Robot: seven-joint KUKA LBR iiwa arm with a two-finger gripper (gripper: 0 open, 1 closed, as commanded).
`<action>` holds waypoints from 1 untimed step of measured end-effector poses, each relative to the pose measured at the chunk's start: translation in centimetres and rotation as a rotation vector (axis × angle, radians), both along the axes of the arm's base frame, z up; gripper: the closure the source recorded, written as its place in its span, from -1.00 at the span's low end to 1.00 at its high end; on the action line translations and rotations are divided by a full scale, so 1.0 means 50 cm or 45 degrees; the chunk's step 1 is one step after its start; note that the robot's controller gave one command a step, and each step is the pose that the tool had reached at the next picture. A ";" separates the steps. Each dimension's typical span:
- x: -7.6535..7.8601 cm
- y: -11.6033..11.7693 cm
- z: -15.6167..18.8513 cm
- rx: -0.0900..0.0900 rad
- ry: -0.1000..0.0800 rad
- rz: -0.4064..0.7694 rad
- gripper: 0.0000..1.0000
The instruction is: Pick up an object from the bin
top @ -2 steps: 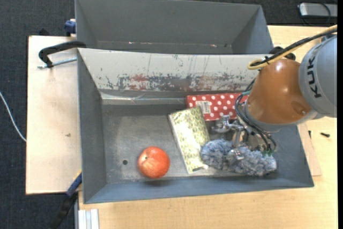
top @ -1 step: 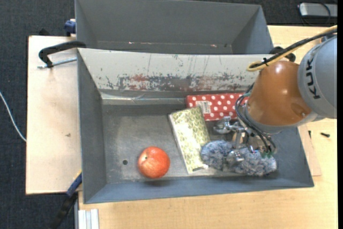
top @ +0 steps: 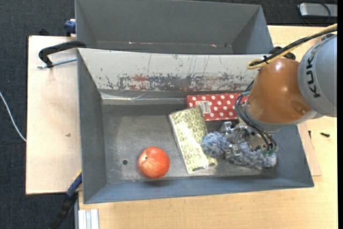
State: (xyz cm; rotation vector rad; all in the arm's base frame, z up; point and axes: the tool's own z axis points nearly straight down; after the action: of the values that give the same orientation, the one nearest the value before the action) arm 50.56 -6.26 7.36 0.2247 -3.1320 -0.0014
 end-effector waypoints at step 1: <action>0.000 0.000 0.000 0.000 0.000 0.001 1.00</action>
Offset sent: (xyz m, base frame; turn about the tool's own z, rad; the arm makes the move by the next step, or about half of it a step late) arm 0.0001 0.0001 0.0288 0.0000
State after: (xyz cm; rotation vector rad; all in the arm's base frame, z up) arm 50.56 -6.26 7.36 0.2254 -3.1319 -0.0014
